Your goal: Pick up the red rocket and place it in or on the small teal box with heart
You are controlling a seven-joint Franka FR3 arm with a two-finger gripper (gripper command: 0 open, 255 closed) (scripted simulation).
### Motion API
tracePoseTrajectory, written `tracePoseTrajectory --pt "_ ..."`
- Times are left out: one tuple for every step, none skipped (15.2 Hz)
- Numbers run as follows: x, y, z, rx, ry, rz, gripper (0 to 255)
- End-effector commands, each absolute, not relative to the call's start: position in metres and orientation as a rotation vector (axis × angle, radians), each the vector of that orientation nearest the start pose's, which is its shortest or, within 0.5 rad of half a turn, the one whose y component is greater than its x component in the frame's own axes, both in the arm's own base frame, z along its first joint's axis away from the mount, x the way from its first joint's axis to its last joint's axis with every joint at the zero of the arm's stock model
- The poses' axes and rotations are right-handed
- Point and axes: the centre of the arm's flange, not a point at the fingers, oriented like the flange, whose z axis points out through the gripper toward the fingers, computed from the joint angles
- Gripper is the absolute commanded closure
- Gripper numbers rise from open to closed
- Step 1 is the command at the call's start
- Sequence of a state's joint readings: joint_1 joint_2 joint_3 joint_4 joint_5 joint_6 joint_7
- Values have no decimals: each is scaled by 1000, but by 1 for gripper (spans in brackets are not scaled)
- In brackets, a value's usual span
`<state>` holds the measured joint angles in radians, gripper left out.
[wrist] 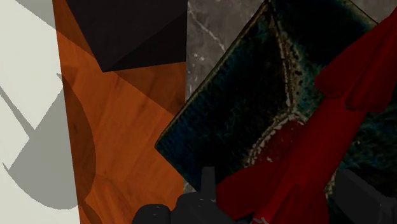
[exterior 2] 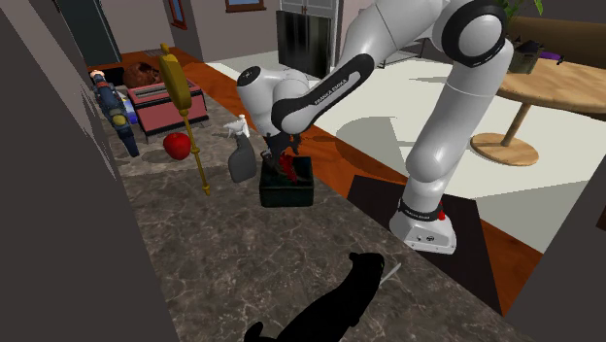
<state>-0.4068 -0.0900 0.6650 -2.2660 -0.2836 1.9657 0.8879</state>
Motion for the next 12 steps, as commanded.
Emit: tracePoseTrajectory --pt "471 107 375 -3413 867 56 0" --pt "471 107 375 -3413 867 56 0" --pt "471 107 375 -3413 867 56 0" --pt "471 107 375 -3413 867 56 0" --pt "472 111 387 -3413 867 56 0" --pt "474 116 400 -3413 867 56 0" --pt "476 121 412 -3413 867 56 0" --pt "477 124 422 -3413 867 56 0" --pt "477 124 422 -3413 867 56 0" --pt "477 124 422 -3413 867 56 0" --pt "477 124 422 -3413 867 56 0" --pt "477 124 422 -3413 867 56 0"
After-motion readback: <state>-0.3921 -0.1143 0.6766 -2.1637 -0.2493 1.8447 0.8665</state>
